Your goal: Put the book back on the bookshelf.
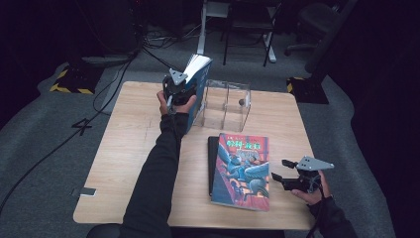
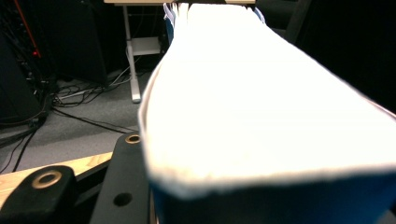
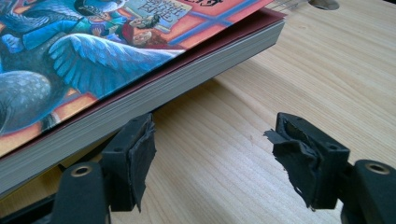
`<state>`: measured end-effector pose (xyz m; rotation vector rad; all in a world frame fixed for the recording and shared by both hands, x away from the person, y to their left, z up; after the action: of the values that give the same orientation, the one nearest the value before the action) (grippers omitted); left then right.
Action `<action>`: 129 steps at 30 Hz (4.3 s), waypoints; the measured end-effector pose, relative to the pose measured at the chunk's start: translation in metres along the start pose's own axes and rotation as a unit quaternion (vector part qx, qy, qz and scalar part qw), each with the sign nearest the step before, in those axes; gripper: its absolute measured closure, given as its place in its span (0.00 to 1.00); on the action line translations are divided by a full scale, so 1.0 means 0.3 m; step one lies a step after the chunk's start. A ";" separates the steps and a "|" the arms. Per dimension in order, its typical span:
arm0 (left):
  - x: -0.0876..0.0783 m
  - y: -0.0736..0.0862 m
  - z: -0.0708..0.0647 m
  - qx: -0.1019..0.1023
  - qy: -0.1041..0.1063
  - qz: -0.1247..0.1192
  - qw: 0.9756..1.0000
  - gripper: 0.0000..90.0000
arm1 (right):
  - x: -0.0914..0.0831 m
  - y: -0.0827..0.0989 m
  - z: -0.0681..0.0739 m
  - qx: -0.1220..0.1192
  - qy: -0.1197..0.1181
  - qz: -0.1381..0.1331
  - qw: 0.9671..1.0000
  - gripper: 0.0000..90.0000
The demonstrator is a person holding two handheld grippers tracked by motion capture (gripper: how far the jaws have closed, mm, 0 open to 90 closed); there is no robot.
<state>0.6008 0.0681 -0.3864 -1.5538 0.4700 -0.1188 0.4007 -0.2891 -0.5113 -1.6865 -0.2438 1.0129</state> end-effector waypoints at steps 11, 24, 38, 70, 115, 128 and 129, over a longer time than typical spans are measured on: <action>-0.023 -0.049 -0.001 0.023 0.018 0.014 0.999 0.62 | 0.009 0.006 0.009 -0.006 -0.006 0.009 1.000 0.34; 0.000 -0.075 -0.005 0.036 0.040 0.080 0.995 0.52 | 0.020 0.019 0.018 -0.008 -0.015 0.022 1.000 0.34; 0.011 -0.086 -0.011 0.054 0.002 0.081 0.995 0.66 | 0.024 0.021 0.023 -0.008 -0.019 0.029 0.999 0.36; 0.057 -0.111 0.024 0.034 -0.045 0.053 0.997 0.59 | 0.013 0.015 0.018 -0.009 -0.019 0.020 1.000 0.36; -0.342 0.027 0.007 0.130 0.094 0.057 0.985 0.37 | 0.006 -0.001 0.031 -0.008 -0.014 0.018 1.000 0.35; -0.442 0.288 -0.070 0.193 0.155 0.133 0.960 0.30 | -0.002 -0.007 0.046 -0.015 -0.018 0.018 1.000 0.34; -0.451 0.311 -0.084 0.195 0.166 0.136 0.957 0.30 | -0.002 -0.007 0.046 -0.015 -0.019 0.019 1.000 0.34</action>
<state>0.4488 0.0967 -0.4473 -1.0711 0.8677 -0.2469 0.3909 -0.2791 -0.5096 -1.7063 -0.2544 1.0738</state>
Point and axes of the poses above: each handheld gripper's, and its own axes: x roughly forward along the jaws, y roughly out of its underside, z roughly to its left, the point moved 8 cm from there along x, roughly forward along the jaws, and after that the axes turned 5 degrees about -z, right-handed, at the moved point
